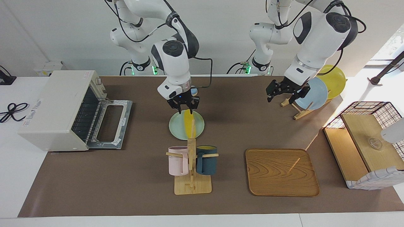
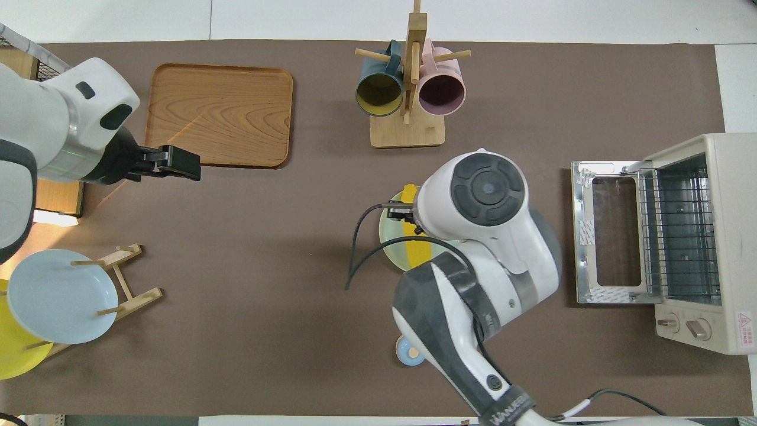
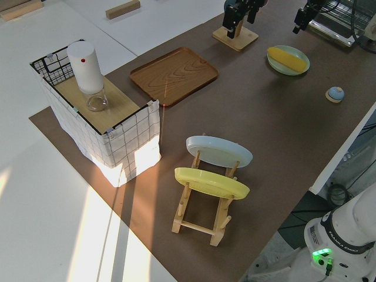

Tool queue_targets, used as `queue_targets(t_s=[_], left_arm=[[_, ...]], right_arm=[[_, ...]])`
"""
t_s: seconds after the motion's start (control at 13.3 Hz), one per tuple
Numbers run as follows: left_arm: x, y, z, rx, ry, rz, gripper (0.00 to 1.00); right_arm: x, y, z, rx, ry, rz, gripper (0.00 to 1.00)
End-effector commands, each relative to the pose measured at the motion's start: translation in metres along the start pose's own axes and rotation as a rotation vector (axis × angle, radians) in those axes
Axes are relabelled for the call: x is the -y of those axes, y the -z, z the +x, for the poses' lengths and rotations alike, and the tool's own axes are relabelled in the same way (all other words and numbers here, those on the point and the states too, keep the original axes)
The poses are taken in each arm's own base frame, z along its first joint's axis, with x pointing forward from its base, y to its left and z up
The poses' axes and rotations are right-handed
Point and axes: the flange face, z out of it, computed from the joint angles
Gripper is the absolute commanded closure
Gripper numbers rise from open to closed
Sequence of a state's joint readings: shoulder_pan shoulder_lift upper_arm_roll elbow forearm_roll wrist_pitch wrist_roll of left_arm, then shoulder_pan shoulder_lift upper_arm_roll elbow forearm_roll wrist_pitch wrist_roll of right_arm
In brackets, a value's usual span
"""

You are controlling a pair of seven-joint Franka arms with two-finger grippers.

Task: Put corn in oven
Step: 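Carry the corn with the right gripper into the open oven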

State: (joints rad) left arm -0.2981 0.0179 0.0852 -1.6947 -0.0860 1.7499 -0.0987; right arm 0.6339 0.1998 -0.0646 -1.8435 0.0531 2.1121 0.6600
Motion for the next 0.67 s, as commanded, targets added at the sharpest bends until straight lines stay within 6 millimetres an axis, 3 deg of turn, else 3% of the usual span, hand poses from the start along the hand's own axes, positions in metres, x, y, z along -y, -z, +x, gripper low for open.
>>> queue_targets(t_s=[0.0,0.07,0.3,0.6], left_arm=[[0.019,0.022,-0.013,0.016,-0.035,0.047,0.0],[0.033,0.032,-0.019,0.022,-0.023,0.074,0.0],[0.037,0.044,-0.028,0.028,-0.016,0.087,0.0],[0.039,0.05,-0.034,0.045,-0.01,0.104,0.0]], right_arm=[[0.06,-0.059,-0.009,-0.023,0.034,-0.099,0.6],[0.057,-0.081,-0.01,-0.044,0.049,-0.103,0.62],[0.062,-0.107,-0.027,-0.039,0.076,-0.11,0.63],[0.047,-0.128,-0.036,-0.043,0.076,-0.102,0.63]])
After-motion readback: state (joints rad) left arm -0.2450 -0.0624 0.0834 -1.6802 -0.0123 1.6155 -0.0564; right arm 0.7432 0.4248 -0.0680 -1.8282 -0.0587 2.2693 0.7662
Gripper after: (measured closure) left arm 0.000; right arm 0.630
